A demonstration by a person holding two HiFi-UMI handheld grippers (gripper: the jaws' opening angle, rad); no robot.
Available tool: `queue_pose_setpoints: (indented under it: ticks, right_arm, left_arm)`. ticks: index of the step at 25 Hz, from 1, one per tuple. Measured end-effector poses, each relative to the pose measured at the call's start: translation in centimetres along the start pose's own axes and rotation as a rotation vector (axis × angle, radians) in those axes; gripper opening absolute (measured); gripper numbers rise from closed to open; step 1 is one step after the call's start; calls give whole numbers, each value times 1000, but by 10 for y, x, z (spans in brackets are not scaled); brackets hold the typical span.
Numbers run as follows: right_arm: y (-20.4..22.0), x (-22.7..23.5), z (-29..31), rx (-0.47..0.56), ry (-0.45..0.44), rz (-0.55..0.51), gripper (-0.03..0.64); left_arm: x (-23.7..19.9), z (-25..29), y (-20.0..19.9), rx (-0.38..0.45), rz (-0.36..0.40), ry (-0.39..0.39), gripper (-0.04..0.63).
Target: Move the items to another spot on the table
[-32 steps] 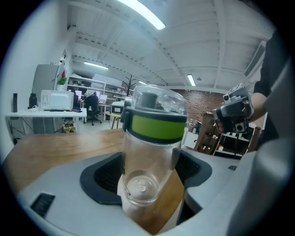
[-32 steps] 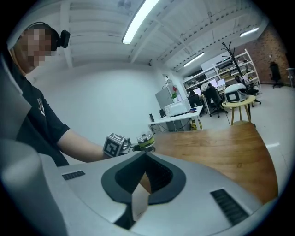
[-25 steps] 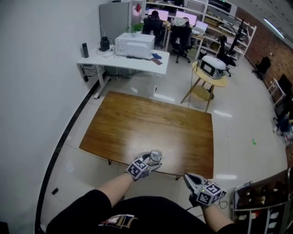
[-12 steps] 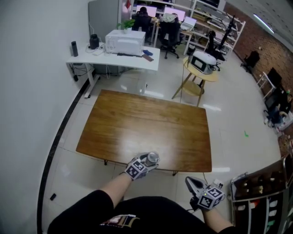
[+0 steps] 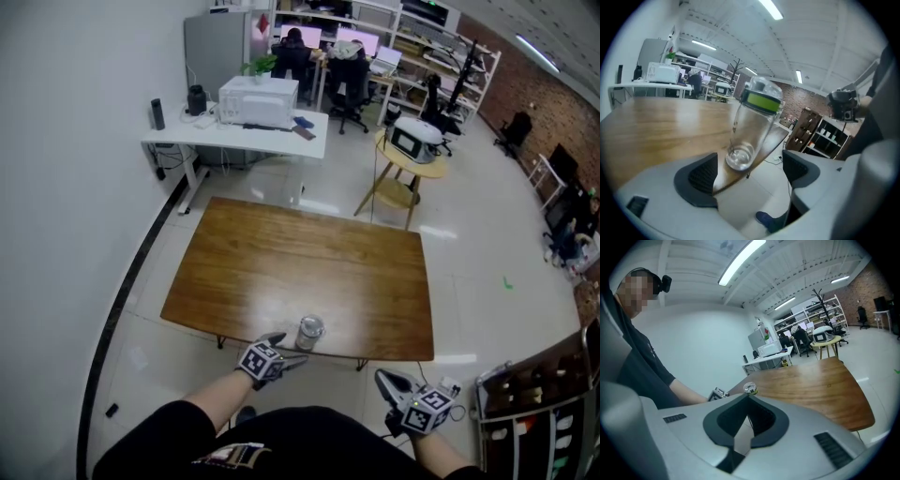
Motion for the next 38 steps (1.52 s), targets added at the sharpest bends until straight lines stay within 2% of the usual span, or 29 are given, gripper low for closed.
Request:
queue_pose_setpoints:
  ticks: [2, 4, 5, 6, 8, 10, 11, 13, 15, 19, 23, 27, 38]
  right_arm:
    - [-1, -3, 3, 2, -17, -1, -9]
    - [-6, -14, 6, 9, -47, 0, -9]
    - [-9, -21, 8, 16, -66, 3, -9]
    - [-12, -27, 10, 26, -92, 8, -9]
    - [-17, -39, 16, 54, -159, 25, -9]
    - [-23, -51, 21, 81, -214, 42, -9]
    - [-27, -56, 22, 89, -231, 43, -9]
    - [-34, -65, 26, 86, -242, 19, -9]
    - [-35, -73, 32, 66, -253, -5, -11]
    - [-27, -86, 42, 20, -308, 32, -12]
    - [-26, -83, 46, 18, -338, 50, -12]
    - [-29, -84, 40, 23, -313, 38, -12]
    - [-29, -84, 34, 61, -319, 38, -12]
  left_arm:
    - [15, -37, 13, 17, -47, 89, 427]
    - [37, -84, 12, 78, -99, 195, 415]
    - [49, -109, 3, 133, -122, 240, 363]
    - [60, -135, -10, 197, -137, 280, 284]
    - [83, -181, -39, 321, -139, 340, 152]
    - [101, -211, -63, 406, -115, 362, 24]
    - [108, -220, -70, 423, -98, 353, -8]
    - [118, -225, -80, 413, -83, 305, -8]
    - [127, -224, -85, 379, -101, 277, -9]
    - [130, -219, -83, 355, -134, 295, -9]
    - [132, -215, -84, 350, -121, 323, -9]
    - [135, -214, -86, 353, -116, 327, -9]
    - [137, -210, -87, 347, -95, 348, -9]
Point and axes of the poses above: the fingertips, and each gripper's own axes: z forward along the fingers, x to its right, y out of its underside, the point moved 3 cm from there along -z, backward along the fingers, and after that the axes turned 3 degrees about -y, right-handed, at the moved point
